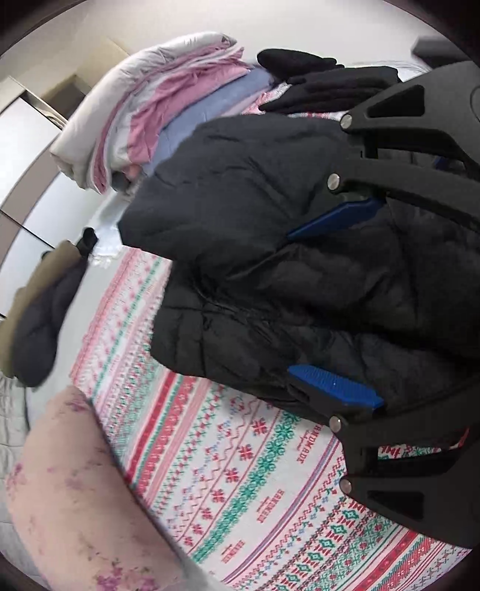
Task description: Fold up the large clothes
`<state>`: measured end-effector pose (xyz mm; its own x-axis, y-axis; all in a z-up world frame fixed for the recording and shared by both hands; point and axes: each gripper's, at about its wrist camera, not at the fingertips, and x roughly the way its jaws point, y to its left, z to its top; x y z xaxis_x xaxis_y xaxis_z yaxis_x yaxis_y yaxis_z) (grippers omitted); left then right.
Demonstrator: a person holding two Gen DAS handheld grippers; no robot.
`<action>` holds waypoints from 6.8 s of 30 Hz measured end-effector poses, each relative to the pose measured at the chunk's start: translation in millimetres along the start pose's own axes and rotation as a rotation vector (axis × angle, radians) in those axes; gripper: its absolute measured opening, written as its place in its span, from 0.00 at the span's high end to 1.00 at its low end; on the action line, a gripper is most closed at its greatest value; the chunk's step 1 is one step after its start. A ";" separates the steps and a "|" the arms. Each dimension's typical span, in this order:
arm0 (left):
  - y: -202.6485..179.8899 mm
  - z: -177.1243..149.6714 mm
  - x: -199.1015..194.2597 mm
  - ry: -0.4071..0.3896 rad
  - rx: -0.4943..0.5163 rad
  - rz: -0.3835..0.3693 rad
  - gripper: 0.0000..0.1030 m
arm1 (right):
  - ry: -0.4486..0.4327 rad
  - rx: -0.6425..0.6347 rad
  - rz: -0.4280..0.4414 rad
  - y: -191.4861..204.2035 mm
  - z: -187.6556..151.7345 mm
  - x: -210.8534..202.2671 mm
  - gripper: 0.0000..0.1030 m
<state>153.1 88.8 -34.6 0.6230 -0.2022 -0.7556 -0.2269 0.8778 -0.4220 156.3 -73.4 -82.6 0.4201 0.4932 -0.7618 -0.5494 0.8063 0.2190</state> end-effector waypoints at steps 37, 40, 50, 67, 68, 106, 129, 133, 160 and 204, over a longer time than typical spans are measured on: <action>3.4 1.7 27.5 0.046 -0.016 0.121 0.34 | -0.084 0.368 -0.161 -134.6 73.3 17.2 0.19; 4.6 -0.4 16.7 0.030 -0.036 0.100 0.34 | -0.125 0.447 -0.104 -140.3 58.5 -18.8 0.18; -0.6 -6.5 -23.9 -0.031 0.000 0.009 0.31 | -0.126 0.622 -0.097 -173.4 14.7 -73.4 0.18; 36.0 -34.9 -42.2 0.135 0.049 -0.052 0.31 | -0.113 0.812 0.044 -191.7 -55.3 -112.2 0.18; 41.2 -36.6 -42.8 0.144 0.054 -0.052 0.29 | -0.103 0.806 0.042 -189.4 -56.3 -110.5 0.18; 47.6 -41.0 36.4 0.297 -0.096 -0.159 0.00 | 0.021 1.023 0.274 -218.5 -57.7 6.0 0.12; 71.1 -35.2 37.6 0.256 -0.190 -0.184 0.03 | -0.007 0.828 0.251 -161.0 -22.3 6.3 0.33; 68.7 -35.3 36.2 0.254 -0.175 -0.179 0.06 | 0.017 0.863 0.286 -168.1 -26.8 18.1 0.33; 21.7 -18.4 -26.2 -0.061 -0.021 -0.282 0.80 | -0.274 0.346 -0.174 -56.8 32.6 -54.8 0.77; 7.7 6.0 -40.9 -0.146 0.036 -0.335 0.80 | -0.420 0.262 -0.368 -42.9 46.6 -79.9 0.78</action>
<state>130.3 106.4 -3.9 0.7589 -0.4194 -0.4983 0.0328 0.7887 -0.6139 180.0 -132.2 -2.7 0.8262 0.2108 -0.5225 -0.1410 0.9752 0.1704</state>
